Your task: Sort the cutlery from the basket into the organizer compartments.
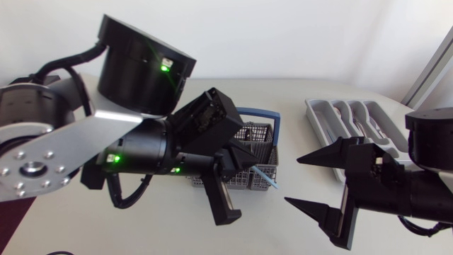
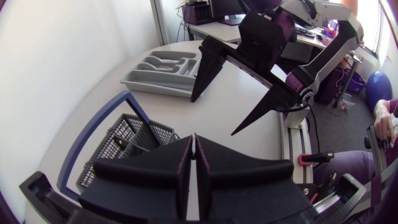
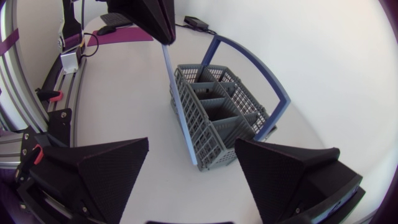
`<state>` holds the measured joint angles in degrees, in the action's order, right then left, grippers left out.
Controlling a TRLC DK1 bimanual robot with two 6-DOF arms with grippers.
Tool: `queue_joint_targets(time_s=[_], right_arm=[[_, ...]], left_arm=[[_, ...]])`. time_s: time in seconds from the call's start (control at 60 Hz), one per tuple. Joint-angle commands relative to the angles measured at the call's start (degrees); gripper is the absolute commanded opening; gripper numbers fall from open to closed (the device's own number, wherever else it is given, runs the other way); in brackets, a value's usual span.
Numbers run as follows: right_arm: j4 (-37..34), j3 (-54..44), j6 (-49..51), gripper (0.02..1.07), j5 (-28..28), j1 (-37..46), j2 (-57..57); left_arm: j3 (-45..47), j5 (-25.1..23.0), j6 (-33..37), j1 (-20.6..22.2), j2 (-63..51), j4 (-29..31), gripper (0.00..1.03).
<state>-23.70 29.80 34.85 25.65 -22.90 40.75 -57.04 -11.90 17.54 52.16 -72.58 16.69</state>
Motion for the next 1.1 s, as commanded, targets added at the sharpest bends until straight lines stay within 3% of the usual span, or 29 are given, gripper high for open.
queue_joint_targets(time_s=[0.0, 0.133, 0.383, 0.717, 0.883, 1.083], right_arm=[[0.85, 2.28, -1.98, 1.03, 1.16, -0.92, 2.67], [2.70, 2.89, -2.16, 1.00, 3.53, -1.36, 6.18], [5.25, 2.98, -2.07, 0.62, 6.17, -1.89, 10.14], [6.83, 2.10, -1.63, 0.22, 7.31, -1.89, 12.16], [7.18, 1.75, -1.54, 0.08, 7.31, -1.89, 12.42], [6.30, 1.58, -1.54, 0.07, 7.31, -1.89, 12.16]], left_arm=[[-3.26, -3.13, -2.07, -1.36, -3.10, 0.01, 0.03], [-6.16, -7.43, -3.39, -2.33, -5.30, 0.71, 0.03], [-9.67, -13.76, -4.53, -4.70, -8.20, 3.26, 0.03], [-13.63, -19.92, -4.80, -8.13, -10.22, 7.92, 0.03], [-14.51, -20.35, -4.80, -8.57, -10.39, 8.80, 0.03], [-14.86, -20.35, -4.80, -9.18, -10.48, 9.15, 0.04]])
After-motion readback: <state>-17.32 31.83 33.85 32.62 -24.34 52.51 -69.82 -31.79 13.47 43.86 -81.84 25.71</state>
